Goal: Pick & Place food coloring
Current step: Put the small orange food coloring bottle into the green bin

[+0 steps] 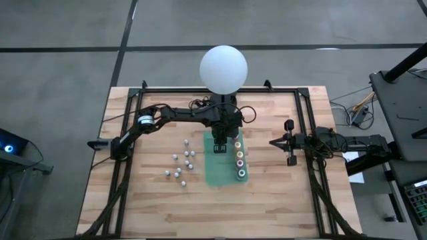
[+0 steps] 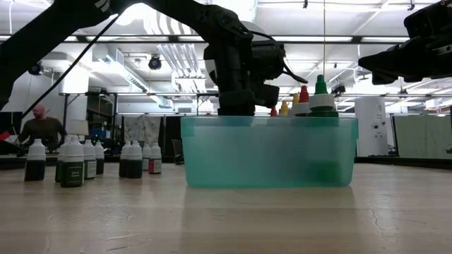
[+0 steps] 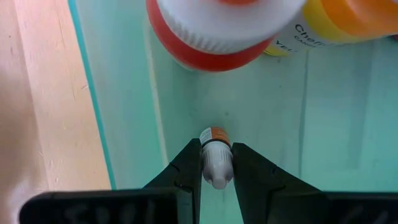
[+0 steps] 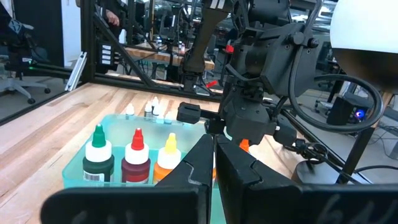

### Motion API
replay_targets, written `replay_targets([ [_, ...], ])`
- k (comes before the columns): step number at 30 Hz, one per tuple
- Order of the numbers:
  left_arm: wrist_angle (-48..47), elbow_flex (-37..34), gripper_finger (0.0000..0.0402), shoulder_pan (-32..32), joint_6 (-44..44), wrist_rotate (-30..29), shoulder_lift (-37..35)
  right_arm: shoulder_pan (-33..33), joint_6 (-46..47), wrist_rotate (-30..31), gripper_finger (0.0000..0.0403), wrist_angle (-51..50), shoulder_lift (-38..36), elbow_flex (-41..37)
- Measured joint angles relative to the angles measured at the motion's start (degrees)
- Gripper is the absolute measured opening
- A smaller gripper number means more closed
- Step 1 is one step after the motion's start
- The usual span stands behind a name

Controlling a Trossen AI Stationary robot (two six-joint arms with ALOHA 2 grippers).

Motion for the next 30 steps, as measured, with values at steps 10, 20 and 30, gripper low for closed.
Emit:
replay_targets([
  [10,0.0,0.0,0.0051,0.0,0.0,0.0,0.0,0.0,-0.1,0.0,0.0009,0.0,0.0,0.0],
  [20,0.0,0.0,0.0102,0.0,0.1,0.1,0.0,0.0,0.0,0.0,0.0009,0.0,0.0,0.0],
  [30,-1.7,1.5,0.0106,0.0,0.1,-0.2,0.1,0.0,0.0,0.0,0.0009,0.0,0.0,0.0],
])
